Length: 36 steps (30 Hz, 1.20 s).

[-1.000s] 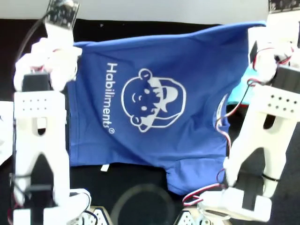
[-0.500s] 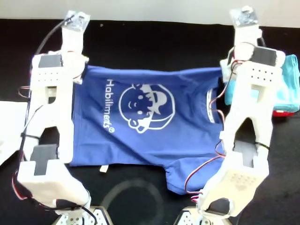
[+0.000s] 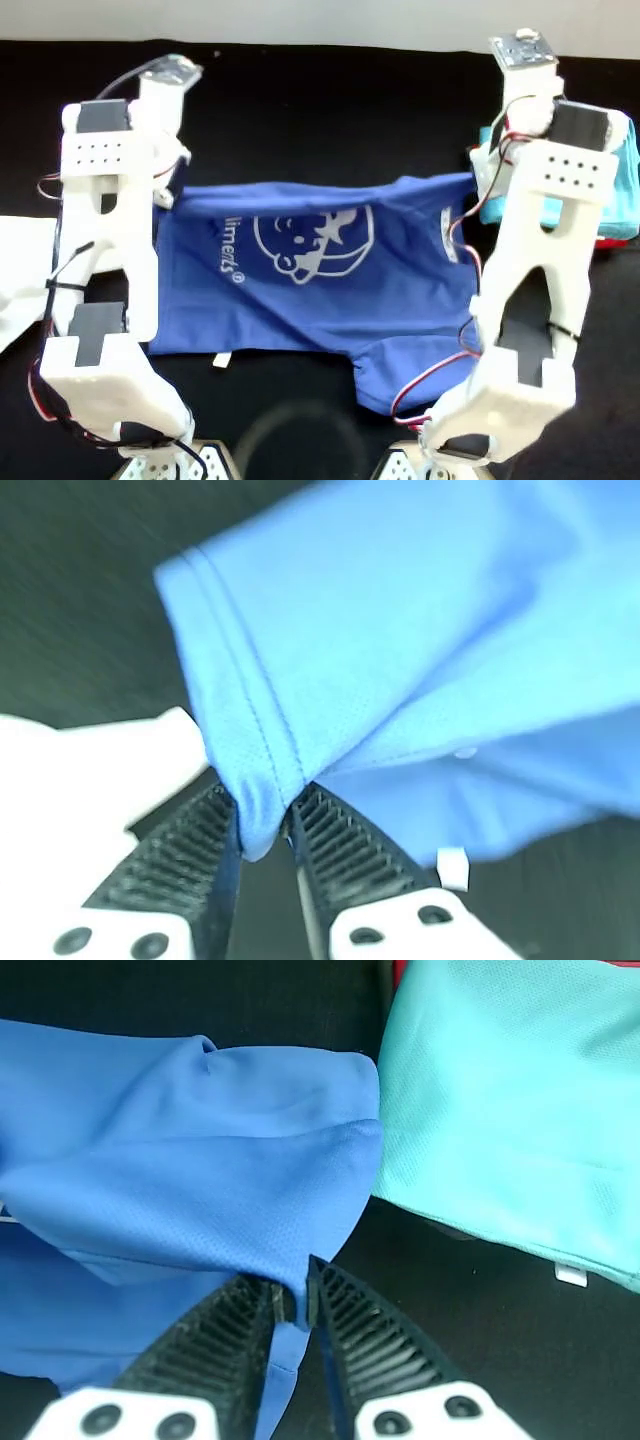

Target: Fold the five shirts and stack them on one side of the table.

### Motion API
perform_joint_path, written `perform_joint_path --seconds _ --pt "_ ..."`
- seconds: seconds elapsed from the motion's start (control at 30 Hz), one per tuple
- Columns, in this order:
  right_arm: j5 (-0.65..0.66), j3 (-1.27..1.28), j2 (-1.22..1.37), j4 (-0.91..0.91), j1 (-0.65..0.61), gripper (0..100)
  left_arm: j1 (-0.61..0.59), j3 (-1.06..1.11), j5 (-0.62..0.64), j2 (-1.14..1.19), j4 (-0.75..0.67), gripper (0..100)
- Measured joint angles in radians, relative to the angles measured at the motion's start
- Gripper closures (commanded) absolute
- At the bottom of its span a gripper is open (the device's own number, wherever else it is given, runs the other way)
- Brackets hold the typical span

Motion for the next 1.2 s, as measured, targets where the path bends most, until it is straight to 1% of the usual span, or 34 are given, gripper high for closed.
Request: perform_joint_path --seconds 0.13,0.2,0.3,0.4,0.47,0.6,0.73,0.87,1.03,1.2 --pt "0.0 0.196 -0.155 0.003 0.0 99.1 0.012 -0.002 -0.005 -0.023 0.126 99" --pt "0.0 0.345 -0.249 -0.009 0.0 99.1 0.012 0.003 -0.006 -0.041 0.141 99" --pt "0.0 0.608 -0.404 -0.109 0.017 99.1 0.012 0.086 -0.006 -0.064 0.15 99" --pt "0.006 0.887 -0.575 -0.232 0.049 99.1 0.012 0.221 -0.006 -0.086 0.14 99" --pt "0.044 1.051 -0.674 -0.278 0.068 99.1 0.012 0.319 -0.006 -0.118 0.103 99" --pt "0.118 1.266 -0.806 -0.293 0.123 99.1 0.012 0.512 -0.051 -0.204 0.025 99" --pt "0.196 1.358 -0.878 -0.287 0.153 99.1 0.012 0.663 -0.058 -0.273 -0.074 99" --pt "0.242 1.364 -0.927 -0.209 0.155 99.1 0.012 0.724 -0.058 -0.318 -0.092 99" --pt "0.282 1.363 -0.994 -0.14 0.157 99.1 0.008 0.726 -0.058 -0.4 -0.075 99" --pt "0.311 1.37 -1.013 -0.126 0.157 99.1 -0.006 0.726 -0.115 -0.474 -0.029 99"
